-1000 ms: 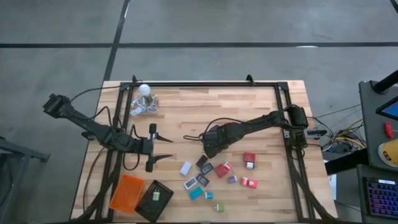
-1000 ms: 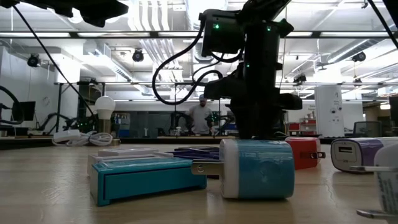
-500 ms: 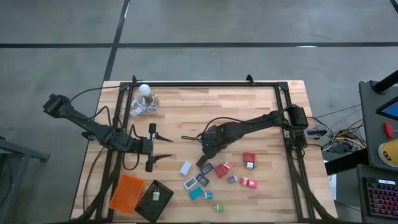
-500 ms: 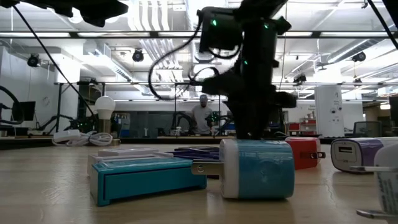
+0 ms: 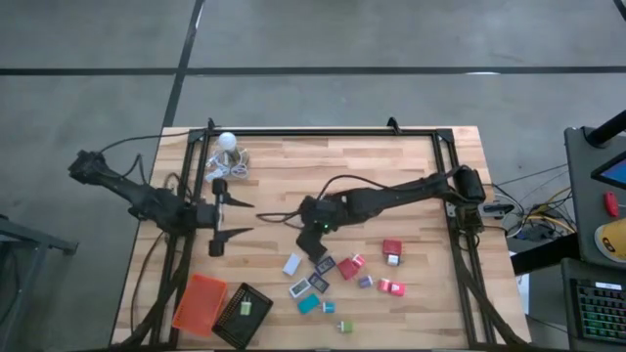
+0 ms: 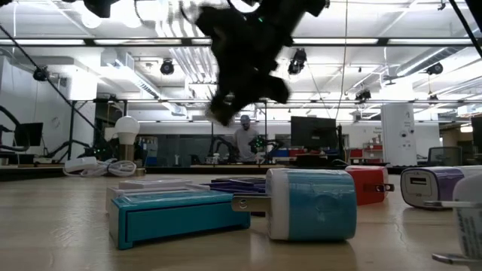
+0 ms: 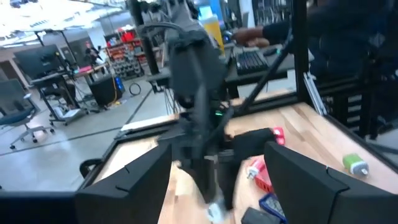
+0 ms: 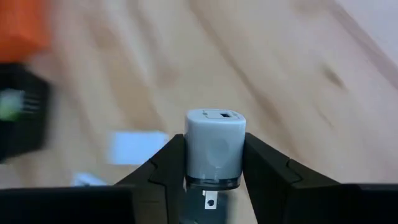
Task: Pick & Place Office items
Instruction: Put the top white charger adapter into the black basket
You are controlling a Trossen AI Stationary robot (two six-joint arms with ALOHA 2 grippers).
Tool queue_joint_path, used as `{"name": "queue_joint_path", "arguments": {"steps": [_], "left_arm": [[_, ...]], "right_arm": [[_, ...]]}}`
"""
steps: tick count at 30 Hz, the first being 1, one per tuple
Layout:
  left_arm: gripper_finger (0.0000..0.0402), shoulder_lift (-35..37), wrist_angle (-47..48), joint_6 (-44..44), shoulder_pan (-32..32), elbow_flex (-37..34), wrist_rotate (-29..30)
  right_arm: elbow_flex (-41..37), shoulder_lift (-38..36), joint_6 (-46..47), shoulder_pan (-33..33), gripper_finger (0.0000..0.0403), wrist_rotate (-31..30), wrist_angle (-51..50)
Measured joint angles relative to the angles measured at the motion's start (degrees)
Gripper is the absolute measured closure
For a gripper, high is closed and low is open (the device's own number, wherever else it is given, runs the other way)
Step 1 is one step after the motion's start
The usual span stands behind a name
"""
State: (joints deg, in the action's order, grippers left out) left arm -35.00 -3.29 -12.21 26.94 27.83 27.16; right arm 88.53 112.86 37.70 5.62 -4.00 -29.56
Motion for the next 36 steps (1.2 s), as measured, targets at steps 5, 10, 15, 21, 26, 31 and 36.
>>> {"name": "queue_joint_path", "arguments": {"steps": [5,10,15,21,26,31,36], "left_arm": [[0.0140,5.3,3.6,0.0,0.0,0.0,0.1],[0.0140,7.5,6.5,0.2,0.0,0.0,-0.1],[0.0140,7.7,6.5,0.3,0.0,0.0,-0.3],[0.0140,7.7,6.6,0.2,0.0,0.0,-0.4],[0.0140,7.7,6.8,0.2,0.0,0.0,-0.4],[0.0140,7.6,6.9,0.2,0.0,0.0,-0.6],[0.0140,7.6,6.9,0.2,0.0,0.0,-0.6]], "right_arm": [[-0.1,2.2,-5.9,1.1,0.0275,1.1,13.1],[-0.1,6.1,-11.8,1.7,0.0275,1.1,23.1],[0.0,11.7,-14.9,1.8,0.0274,1.3,33.6],[3.2,18.8,-18.1,1.7,0.0273,5.9,39.4],[7.0,22.2,-17.9,1.7,0.0273,8.8,38.9],[12.6,23.0,-16.8,1.7,0.0273,12.8,31.3],[16.1,24.0,-17.1,1.7,0.0273,13.1,25.8]]}}
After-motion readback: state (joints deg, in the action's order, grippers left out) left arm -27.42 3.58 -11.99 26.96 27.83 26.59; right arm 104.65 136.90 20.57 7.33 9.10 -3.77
